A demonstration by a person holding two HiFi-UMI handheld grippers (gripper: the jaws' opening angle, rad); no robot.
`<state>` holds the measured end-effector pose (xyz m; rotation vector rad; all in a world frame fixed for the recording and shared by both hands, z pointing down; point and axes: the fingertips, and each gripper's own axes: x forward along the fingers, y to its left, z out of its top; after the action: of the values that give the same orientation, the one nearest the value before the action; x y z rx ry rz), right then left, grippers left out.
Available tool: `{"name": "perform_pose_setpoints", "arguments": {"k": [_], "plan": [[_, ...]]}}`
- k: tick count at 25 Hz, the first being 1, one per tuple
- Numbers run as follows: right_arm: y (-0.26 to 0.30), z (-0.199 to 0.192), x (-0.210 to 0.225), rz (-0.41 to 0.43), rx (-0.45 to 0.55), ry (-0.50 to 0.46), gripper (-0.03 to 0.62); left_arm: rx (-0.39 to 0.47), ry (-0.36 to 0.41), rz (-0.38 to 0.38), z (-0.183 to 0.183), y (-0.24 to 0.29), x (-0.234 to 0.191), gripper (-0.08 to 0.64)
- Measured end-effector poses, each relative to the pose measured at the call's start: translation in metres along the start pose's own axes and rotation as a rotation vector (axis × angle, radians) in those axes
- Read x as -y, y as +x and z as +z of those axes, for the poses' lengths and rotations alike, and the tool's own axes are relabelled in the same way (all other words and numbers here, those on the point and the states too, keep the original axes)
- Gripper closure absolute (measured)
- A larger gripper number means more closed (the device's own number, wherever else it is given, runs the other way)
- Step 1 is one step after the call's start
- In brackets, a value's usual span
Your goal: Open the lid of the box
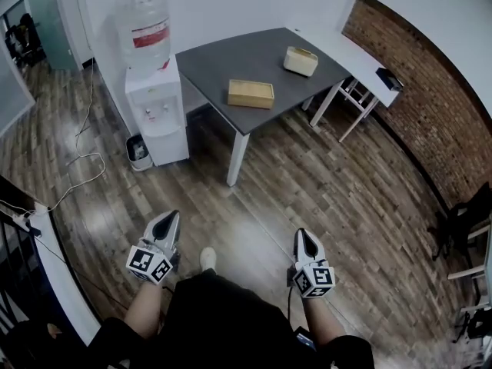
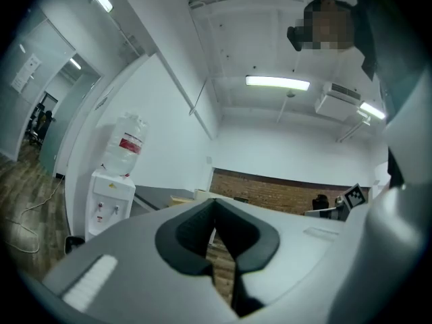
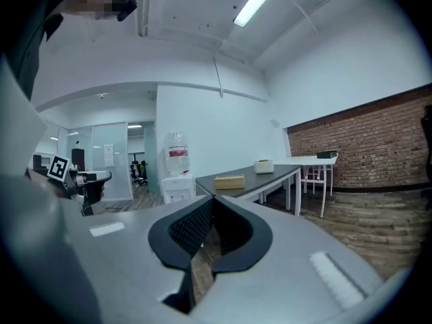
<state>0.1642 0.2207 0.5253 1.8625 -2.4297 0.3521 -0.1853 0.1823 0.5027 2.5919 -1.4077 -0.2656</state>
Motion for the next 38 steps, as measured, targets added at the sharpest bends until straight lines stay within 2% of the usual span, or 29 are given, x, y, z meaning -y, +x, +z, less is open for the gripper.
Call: {"name": "perform_pose_setpoints", "arguments": {"k": [7,13,19,27,32,38], "plan": [[0.060,0.025,0.001,0.006,0.008,-0.016,0.589,-0.001,0.020,-0.031,0.015,0.053,-0.036,0.560],[0.113,0.030,-0.018,0.042,-0.006,-0.013,0.589,-0.011,0.008,-0.014,0.019,0.069,-0.075,0.560],[0.135,0.024,-0.028,0.052,-0.017,-0.005,0.589,-0.024,-0.007,-0.014,0.017,0.081,-0.093,0.560],[0.162,0.024,0.002,0.015,-0.022,0.014,0.590,-0.047,0.016,-0.024,0.016,0.117,-0.105,0.560],[0.210,0.033,0.022,0.065,-0.023,0.001,0.589,-0.025,0.029,0.009,0.017,0.154,-0.115,0.560],[0.273,0.063,0.048,0.128,0.010,-0.007,0.589,-0.012,0.027,0.030,0.020,0.212,-0.121,0.560]]}}
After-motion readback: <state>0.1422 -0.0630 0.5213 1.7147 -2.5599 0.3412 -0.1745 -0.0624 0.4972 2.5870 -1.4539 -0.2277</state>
